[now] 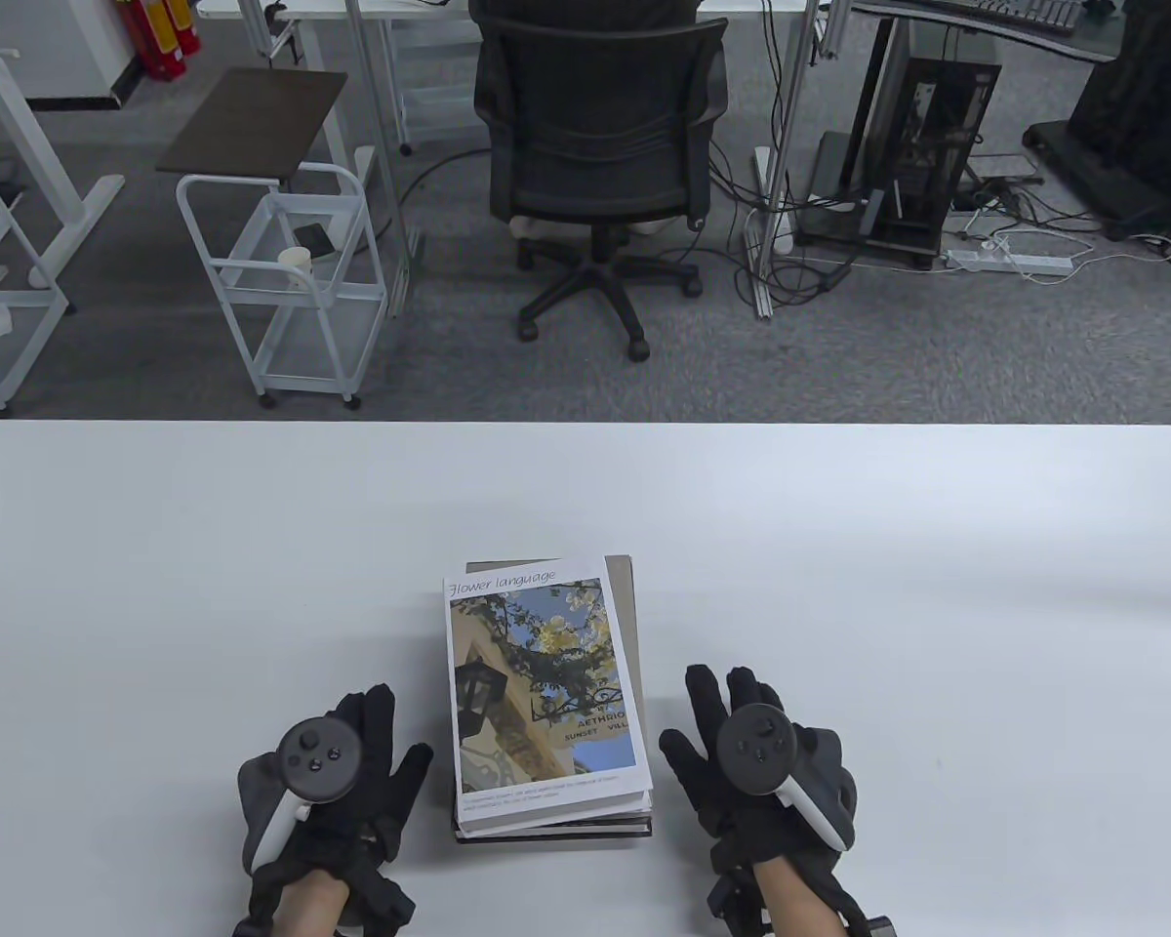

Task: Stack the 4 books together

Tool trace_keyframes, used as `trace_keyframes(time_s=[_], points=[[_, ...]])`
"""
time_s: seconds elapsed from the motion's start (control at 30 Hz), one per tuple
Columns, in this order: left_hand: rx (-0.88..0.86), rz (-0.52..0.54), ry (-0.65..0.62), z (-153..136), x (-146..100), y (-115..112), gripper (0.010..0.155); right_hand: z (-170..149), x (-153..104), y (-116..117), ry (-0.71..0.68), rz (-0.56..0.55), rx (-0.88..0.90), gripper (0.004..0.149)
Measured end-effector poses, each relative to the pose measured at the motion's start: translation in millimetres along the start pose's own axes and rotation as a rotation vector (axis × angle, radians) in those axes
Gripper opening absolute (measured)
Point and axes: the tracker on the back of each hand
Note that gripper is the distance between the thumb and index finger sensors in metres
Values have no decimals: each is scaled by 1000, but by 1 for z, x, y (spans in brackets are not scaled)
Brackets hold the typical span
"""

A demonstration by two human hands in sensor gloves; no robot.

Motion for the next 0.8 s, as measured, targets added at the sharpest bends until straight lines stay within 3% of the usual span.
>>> trace_keyframes(time_s=[0.8], points=[[-18, -17, 0, -1, 2, 0, 77, 0, -1, -1, 4, 9, -5, 71]])
Point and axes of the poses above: the tracker on the back of each hand, its own z axis roughly to the thumb side, its own x axis roughly from the wrist to the fingertips, y = z × x, and after that the axes turned 4 degrees about -z, right-handed
